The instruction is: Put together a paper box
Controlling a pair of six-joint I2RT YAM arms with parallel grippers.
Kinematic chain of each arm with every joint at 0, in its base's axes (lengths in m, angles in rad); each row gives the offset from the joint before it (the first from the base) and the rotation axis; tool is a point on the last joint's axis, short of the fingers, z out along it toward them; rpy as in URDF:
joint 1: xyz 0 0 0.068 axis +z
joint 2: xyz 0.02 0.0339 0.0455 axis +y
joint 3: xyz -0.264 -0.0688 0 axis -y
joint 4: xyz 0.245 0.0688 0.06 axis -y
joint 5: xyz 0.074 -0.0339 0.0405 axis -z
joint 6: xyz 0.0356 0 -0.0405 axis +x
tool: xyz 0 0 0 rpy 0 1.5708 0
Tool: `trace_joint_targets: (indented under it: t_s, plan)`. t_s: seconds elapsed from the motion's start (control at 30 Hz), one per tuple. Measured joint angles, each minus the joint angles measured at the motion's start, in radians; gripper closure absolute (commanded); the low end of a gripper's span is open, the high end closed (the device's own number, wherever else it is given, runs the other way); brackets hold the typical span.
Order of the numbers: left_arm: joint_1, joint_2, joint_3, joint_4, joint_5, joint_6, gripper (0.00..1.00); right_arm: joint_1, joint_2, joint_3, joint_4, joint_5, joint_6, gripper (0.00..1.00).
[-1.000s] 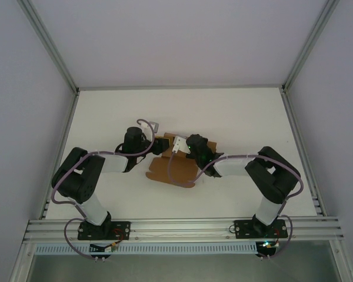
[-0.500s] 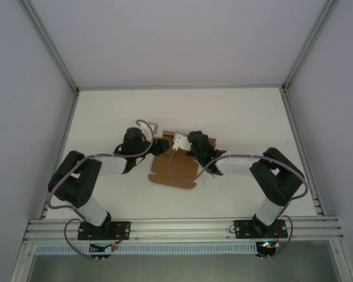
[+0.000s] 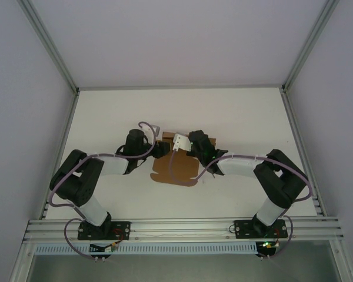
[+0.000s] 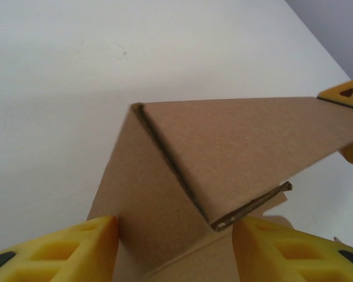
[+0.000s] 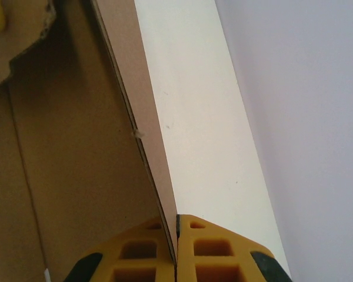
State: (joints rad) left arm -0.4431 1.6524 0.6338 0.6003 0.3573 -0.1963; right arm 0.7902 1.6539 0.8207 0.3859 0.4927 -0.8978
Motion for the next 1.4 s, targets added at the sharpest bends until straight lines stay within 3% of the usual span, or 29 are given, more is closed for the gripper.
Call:
trace_joint_targets:
  t_s: [0.13,0.3,0.6,0.7,0.77,0.93,1.13,1.27,1.4]
  plan:
    - [-0.025,0.021,0.019,-0.003,-0.042,0.015,0.51,-0.005,-0.001,0.000,-0.010,0.012,0.008,1.00]
    - [-0.033,0.080,0.065,0.027,-0.093,-0.002,0.69,-0.008,-0.015,-0.003,-0.039,0.039,0.050,1.00]
    - [-0.069,0.121,0.089,0.074,-0.209,-0.029,0.83,-0.006,-0.029,-0.030,-0.029,0.073,0.135,1.00]
    - [-0.085,0.126,0.089,0.082,-0.256,-0.030,0.81,0.007,-0.029,-0.044,-0.007,0.096,0.140,1.00]
    - [-0.097,0.126,0.090,0.078,-0.284,-0.021,0.70,0.016,-0.029,-0.051,0.003,0.113,0.151,1.00]
    - [-0.118,0.133,0.110,0.026,-0.330,0.021,0.68,0.023,-0.030,-0.058,0.014,0.126,0.166,1.00]
    - [-0.120,0.133,0.109,-0.008,-0.342,0.063,0.55,0.031,-0.030,-0.060,0.018,0.124,0.174,1.00]
    - [-0.119,0.132,0.101,-0.039,-0.315,0.088,0.56,0.032,-0.034,-0.060,0.016,0.105,0.173,1.00]
    - [-0.117,0.120,0.053,-0.045,-0.309,0.094,0.65,0.031,-0.043,-0.060,0.008,0.064,0.172,1.00]
